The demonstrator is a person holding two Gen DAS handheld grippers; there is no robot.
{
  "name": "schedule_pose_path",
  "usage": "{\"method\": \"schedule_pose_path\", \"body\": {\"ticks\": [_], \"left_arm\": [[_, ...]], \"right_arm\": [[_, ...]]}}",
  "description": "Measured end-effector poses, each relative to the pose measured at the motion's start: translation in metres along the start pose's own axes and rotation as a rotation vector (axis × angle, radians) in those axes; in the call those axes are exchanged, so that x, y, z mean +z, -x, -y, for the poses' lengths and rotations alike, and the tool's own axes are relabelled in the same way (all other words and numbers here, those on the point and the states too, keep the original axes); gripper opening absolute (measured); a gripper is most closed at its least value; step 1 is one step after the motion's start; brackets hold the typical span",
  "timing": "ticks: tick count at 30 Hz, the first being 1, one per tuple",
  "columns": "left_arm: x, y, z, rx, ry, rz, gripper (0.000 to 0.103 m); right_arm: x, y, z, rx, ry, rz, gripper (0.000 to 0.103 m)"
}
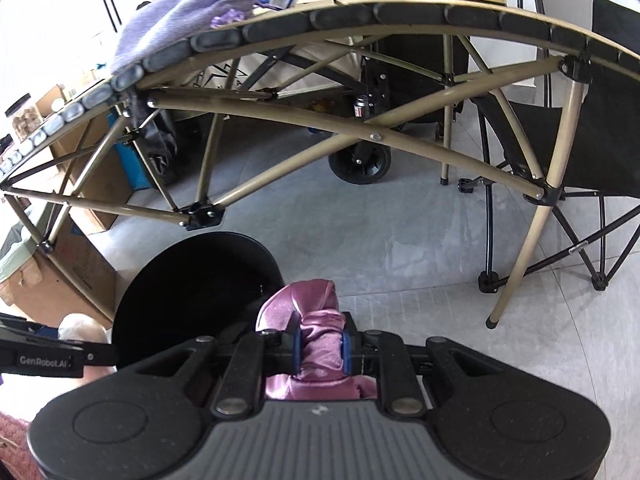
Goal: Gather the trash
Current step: 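Lower the left gripper into the bin and open it to drop the bag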
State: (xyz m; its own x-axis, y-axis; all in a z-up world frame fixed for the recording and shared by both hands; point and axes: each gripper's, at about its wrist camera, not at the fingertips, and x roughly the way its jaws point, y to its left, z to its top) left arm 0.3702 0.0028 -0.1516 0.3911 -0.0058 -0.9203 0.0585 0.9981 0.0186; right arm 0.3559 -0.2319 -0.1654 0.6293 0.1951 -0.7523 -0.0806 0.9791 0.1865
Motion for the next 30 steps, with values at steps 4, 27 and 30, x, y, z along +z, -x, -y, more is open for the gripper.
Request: {"method": "schedule_pose_path", "body": {"ticks": [4, 27, 30], "left_arm": [[0.011, -0.01, 0.007, -0.002, 0.001, -0.018, 0.047], [0.04, -0.054, 0.04, -0.02, 0.075, -0.129, 0.047], [0.04, -0.056, 0.04, -0.017, 0.079, -0.138, 0.047]], "right_arm": [[0.004, -0.008, 0.004, -0.005, -0.015, -0.005, 0.017], [0.009, -0.023, 0.019, -0.033, -0.052, -0.016, 0.017], [0.008, -0.023, 0.019, -0.032, -0.051, -0.013, 0.017]]}}
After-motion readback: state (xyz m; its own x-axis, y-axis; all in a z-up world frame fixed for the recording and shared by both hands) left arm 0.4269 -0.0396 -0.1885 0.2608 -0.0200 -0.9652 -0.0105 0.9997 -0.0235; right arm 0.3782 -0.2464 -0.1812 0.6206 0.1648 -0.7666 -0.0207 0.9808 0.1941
